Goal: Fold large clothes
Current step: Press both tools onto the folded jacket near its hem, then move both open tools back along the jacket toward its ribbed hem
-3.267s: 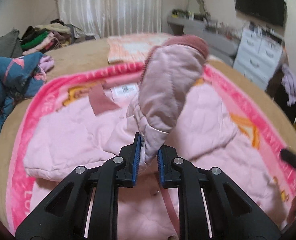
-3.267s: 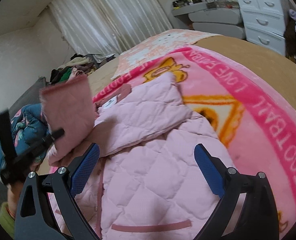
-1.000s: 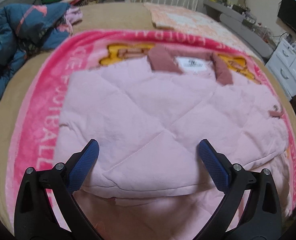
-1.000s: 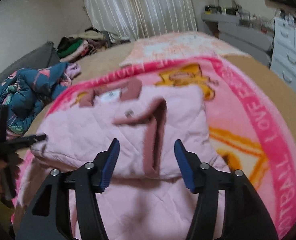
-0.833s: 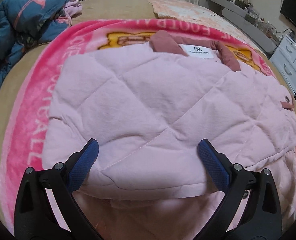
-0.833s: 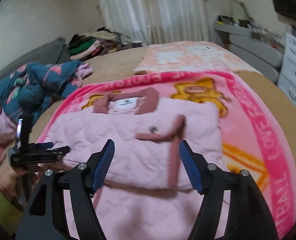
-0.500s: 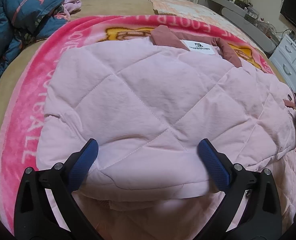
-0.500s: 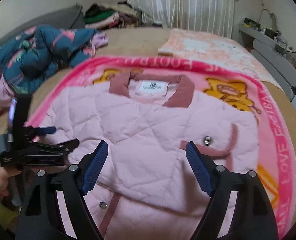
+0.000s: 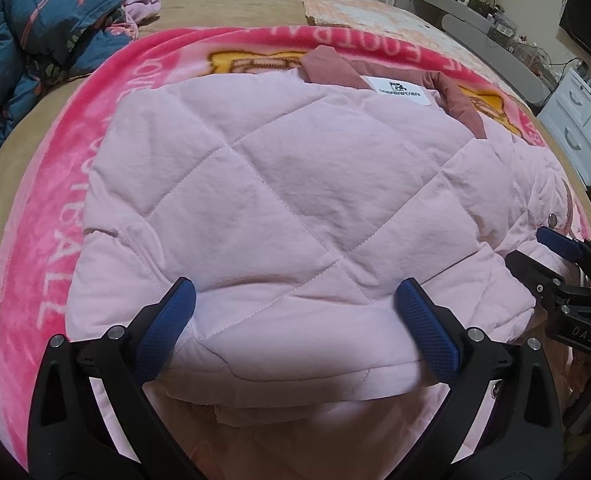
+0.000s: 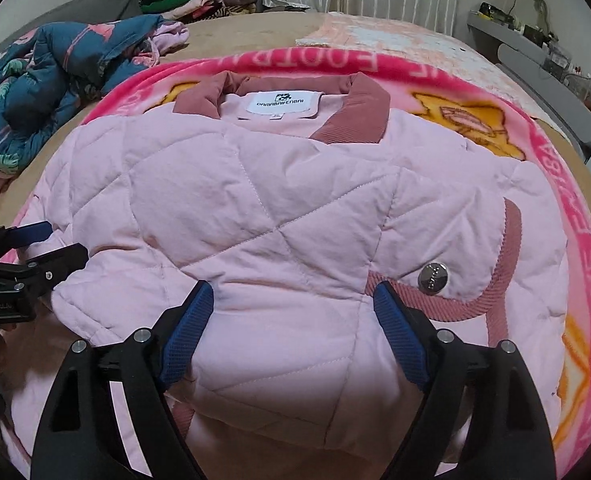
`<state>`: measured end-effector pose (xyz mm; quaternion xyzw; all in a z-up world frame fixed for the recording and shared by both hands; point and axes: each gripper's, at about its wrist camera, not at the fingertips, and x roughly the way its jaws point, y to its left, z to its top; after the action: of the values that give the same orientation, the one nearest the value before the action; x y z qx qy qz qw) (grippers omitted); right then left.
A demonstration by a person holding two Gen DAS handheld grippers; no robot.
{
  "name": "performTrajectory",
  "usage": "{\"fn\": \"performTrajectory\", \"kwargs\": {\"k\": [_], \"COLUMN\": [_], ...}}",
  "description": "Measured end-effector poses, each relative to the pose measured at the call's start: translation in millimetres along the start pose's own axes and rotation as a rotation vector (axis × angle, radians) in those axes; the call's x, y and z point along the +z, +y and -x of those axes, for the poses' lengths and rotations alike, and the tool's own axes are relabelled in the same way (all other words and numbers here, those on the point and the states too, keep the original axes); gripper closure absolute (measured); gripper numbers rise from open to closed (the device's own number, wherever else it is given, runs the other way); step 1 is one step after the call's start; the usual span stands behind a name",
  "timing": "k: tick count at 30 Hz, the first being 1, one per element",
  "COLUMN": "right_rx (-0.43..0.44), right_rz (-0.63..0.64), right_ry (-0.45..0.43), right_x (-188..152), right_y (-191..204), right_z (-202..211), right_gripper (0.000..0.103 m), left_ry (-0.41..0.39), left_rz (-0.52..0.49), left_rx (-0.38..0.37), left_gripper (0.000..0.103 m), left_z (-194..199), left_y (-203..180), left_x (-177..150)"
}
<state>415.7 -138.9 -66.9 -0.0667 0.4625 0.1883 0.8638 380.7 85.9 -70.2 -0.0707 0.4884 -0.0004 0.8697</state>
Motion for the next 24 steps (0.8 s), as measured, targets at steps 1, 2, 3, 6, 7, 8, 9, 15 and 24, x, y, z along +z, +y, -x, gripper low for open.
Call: {"fn": "performTrajectory", "kwargs": {"k": [1, 2, 3, 6, 7, 8, 9, 15, 24], "right_rx": [0.001, 0.001, 0.000, 0.010, 0.020, 0.029, 0.035, 0.041, 0.051], "right_rz": [-0.002, -0.004, -0.004, -0.016, -0.024, -0.038, -0.049, -0.083, -0.100], "right_ry": [0.003, 0.005, 0.006, -0.015, -0.027, -0.040, -0.047, -0.076, -0.115], "right_x": [0.5, 1.0, 1.0, -5.9, -9.2, -13.7, -16.8, -30.1, -37.5], "right_y": [-0.5, 0.2, 0.1, 1.8, 1.4, 0.0, -0.9, -5.9, -5.3], "right_z": [1.6, 4.4, 7.8, 26.4, 32.5, 39.9, 45.0, 73.0, 109.0], "right_gripper": [0.021, 0.021, 0.021, 0.015, 0.013, 0.009, 0.009, 0.007, 0.007], "left_ry": [0.001, 0.001, 0.000, -0.017, -0.029, -0.037, -0.045, -0.064, -0.121], "left_rz": [0.001, 0.003, 0.004, -0.001, -0.006, -0.007, -0.010, -0.019, -0.034], "left_rx": [0.002, 0.003, 0.004, 0.010, 0.016, 0.019, 0.022, 0.024, 0.069], "left_gripper": [0.008, 0.008, 0.008, 0.009, 0.009, 0.009, 0.009, 0.009, 0.009], "left_z": [-0.3, 1.0, 3.4, 15.1, 20.0, 23.9, 29.9, 55.4, 97.1], "left_y": [0.4, 0.7, 0.8, 0.2, -0.3, -2.1, -2.9, -9.9, -15.7], "left_x": [0.2, 0.2, 0.2, -0.7, -1.4, -2.3, -4.6, -13.3, -21.7]}}
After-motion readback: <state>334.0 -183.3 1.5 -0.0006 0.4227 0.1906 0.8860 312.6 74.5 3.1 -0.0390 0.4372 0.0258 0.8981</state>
